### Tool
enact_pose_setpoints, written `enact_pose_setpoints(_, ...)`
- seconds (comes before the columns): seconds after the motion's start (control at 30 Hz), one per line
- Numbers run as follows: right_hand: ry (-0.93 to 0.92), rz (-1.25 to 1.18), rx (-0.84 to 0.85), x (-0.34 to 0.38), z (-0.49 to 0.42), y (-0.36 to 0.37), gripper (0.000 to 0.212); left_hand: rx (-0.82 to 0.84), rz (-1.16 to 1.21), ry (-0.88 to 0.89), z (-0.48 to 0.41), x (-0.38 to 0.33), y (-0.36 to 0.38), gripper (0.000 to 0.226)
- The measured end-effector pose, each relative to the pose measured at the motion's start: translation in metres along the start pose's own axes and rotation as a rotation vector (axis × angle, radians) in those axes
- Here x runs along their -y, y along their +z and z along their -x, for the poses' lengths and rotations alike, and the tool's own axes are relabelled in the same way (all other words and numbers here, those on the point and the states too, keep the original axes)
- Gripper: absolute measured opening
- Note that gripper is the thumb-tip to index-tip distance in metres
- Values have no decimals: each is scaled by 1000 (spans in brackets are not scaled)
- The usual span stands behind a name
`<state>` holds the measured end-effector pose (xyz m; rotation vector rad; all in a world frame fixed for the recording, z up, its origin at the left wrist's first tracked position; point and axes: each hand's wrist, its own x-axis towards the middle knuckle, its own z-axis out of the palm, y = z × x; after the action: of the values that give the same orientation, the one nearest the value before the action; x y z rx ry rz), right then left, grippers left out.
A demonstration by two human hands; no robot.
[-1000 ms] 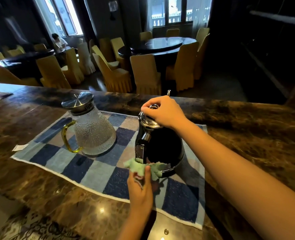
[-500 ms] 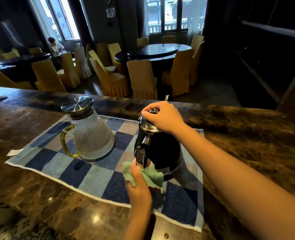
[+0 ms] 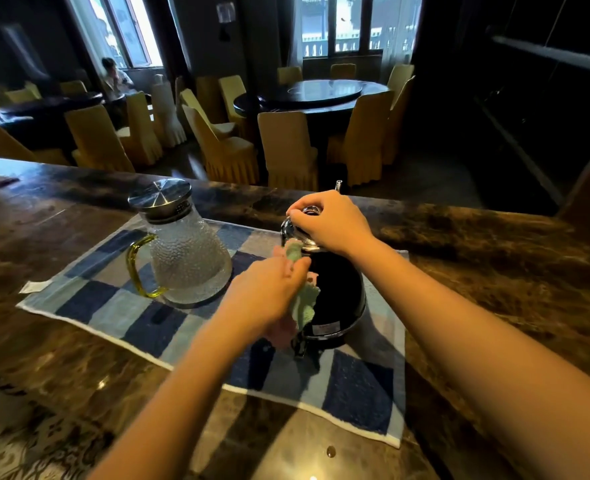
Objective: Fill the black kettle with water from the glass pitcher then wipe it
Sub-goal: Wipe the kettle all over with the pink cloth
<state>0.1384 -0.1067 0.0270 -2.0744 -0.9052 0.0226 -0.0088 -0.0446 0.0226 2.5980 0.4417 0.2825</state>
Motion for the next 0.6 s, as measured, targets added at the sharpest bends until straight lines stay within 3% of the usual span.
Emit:
enact_pose_setpoints(0.07, -5, 8, 5, 0, 0, 1, 20, -244, -136, 71, 18, 1, 17, 22)
enact_pose_setpoints(0.1, -6, 12, 7, 0, 1, 1, 21, -281, -86, 63, 28, 1, 24, 22)
enact_pose_setpoints(0.17, -6, 15, 7, 0, 1, 1, 21, -286, 80, 72, 46, 3, 37, 49)
enact_pose_setpoints(0.23, -7, 20, 5, 0, 1, 1, 21, -319, 179, 177, 53, 4, 42, 50)
enact_pose_setpoints(0.33, -5, 16, 1, 0, 1, 0, 21, -230, 261, 237, 35, 8, 28, 13)
enact_pose_setpoints(0.43, 10, 11, 0, 0, 0, 0, 20, -94, 254, 199, 10, 11, 12, 23)
enact_pose_setpoints(0.5, 22, 5, -5, -1, -1, 1, 19, -77, 485, 153, 7, 12, 16, 25)
enact_pose_setpoints(0.6, 31, -12, -3, 0, 0, 0, 17, -257, 836, 74, 29, 15, 45, 8)
